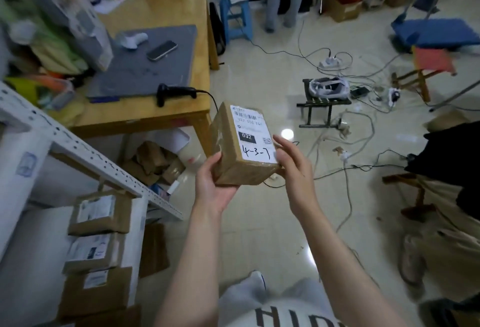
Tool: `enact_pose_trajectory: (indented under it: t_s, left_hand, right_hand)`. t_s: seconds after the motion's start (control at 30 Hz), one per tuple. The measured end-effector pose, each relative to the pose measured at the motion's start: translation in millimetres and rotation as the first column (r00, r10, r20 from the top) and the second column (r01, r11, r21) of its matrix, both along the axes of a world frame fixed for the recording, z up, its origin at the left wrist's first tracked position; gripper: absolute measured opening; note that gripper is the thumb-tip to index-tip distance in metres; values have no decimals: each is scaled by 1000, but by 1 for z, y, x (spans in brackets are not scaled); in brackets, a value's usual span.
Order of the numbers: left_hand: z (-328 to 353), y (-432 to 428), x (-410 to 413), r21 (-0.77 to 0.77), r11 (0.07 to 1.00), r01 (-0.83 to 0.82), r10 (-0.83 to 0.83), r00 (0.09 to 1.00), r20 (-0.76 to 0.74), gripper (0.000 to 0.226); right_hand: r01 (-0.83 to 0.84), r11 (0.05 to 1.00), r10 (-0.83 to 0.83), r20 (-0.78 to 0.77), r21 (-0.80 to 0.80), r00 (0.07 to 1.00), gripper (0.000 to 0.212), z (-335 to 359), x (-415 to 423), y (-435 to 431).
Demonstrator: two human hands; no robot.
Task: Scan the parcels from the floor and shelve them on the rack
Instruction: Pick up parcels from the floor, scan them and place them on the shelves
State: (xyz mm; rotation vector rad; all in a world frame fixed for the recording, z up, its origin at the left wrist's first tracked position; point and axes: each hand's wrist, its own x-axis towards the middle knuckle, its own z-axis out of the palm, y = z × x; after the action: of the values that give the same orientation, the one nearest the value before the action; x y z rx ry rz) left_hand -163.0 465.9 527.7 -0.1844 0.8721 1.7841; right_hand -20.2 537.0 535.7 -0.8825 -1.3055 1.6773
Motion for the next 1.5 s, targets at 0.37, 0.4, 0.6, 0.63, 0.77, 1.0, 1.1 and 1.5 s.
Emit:
enact_pose_trajectory:
  t_s: [0.37,0.4,0.6,0.63,0.77,1.0,1.1,1.5]
  left_hand:
    - [36,-16,-108,-264,959,-102,-40,875,-482,46]
    - [38,-12,-115,-281,953,-113,-55,848,-527,51]
    - [51,28,-145,-421,866,-269,-50,791,-609,56]
    - [54,38,-148,-418,857,-301,-13,799,-601,56]
    - [67,79,-163,-428,802,-416,117,813,-571,56]
    - [67,126,-182,-421,720,-552,257,776,-576,52]
    - [63,131,-193,-435,712,-551,263,784,-562,49]
    - [36,154,-292,-469,565,-679,345,710,-613,65]
  right_hand:
    - [-276,959,278,-32,58,960,36,23,-138,15]
    - [-297,953,299,-31,61,954,36,23,-147,19]
    - [-418,905,418,9,77,908,37,26,-196,73]
    - [-445,893,445,17,75,896,37,27,-204,86]
    - [-536,841,531,74,77,844,35,28,-234,136]
    - [-663,745,647,167,73,744,29,25,-286,198]
    - [-690,721,674,162,67,721,28,23,-306,209]
    - [-718,696,698,226,7,679,30,0,-404,227]
